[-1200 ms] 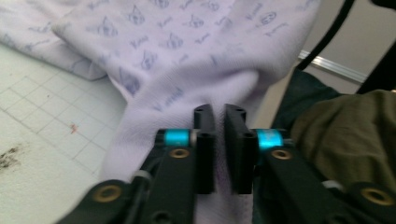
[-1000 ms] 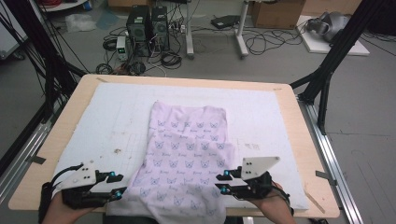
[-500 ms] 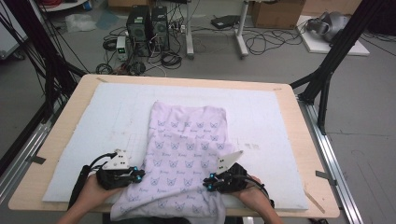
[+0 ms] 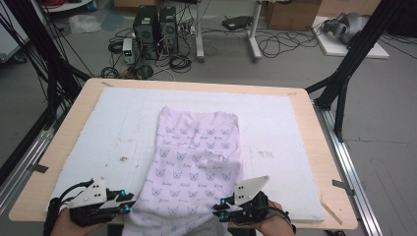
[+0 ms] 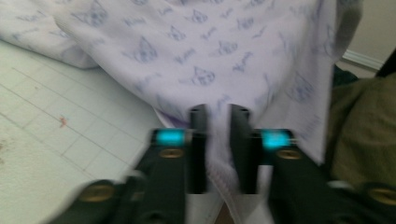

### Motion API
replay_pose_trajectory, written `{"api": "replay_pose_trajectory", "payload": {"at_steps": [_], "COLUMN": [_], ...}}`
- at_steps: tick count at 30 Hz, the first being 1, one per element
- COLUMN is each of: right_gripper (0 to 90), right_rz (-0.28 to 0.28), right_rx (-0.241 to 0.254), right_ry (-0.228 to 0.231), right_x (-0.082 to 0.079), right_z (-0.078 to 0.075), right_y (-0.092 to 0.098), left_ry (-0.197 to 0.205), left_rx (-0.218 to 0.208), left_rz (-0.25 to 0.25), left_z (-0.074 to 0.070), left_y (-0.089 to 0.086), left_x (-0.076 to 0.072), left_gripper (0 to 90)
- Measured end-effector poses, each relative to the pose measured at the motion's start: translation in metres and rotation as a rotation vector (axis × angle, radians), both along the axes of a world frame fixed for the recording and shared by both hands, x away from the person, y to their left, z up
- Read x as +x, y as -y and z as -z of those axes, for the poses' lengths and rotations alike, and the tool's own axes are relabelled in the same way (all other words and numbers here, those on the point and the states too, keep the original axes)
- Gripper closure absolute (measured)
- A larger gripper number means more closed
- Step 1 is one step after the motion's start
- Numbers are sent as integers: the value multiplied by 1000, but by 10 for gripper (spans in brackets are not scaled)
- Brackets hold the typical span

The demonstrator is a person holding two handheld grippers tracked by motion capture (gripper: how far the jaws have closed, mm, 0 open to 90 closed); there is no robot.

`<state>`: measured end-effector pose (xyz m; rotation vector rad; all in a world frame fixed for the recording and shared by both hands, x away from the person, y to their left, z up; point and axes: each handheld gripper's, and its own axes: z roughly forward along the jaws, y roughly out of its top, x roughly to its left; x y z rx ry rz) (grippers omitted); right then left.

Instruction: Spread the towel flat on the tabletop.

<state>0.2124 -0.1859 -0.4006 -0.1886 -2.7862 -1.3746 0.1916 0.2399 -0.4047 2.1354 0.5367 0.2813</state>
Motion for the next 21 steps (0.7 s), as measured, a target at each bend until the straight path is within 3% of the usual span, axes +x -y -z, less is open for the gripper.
{"api": "replay_pose_trajectory", "payload": {"at_steps": [3,5,7,10,12,15,18,21], "right_gripper": [719,688,659,656,676,756,860,879], "right_rz": [68,118,152,194,201,198,175,163], "right_rx": [2,-25,-45,-119,-155,-151,-150,-155], "right_ry": [25,48,34,6,4,6,-3,-1], "right_x": [15,29,44,58,60,58,57,55], "right_z": [-3,2,12,31,38,39,39,38], "right_y": [4,4,5,5,5,6,6,7], "left_ry": [1,0,-32,-84,-114,-119,-123,-117], "left_rx": [-17,-3,4,30,33,28,24,11], "left_rz": [-44,-80,-100,-92,-66,-24,-23,-34], "left_z": [5,12,20,33,39,38,37,34], "left_y": [1,4,8,16,21,25,26,19], "left_x": [17,31,44,58,62,62,61,57], "left_gripper": [675,670,646,638,693,822,867,877]}}
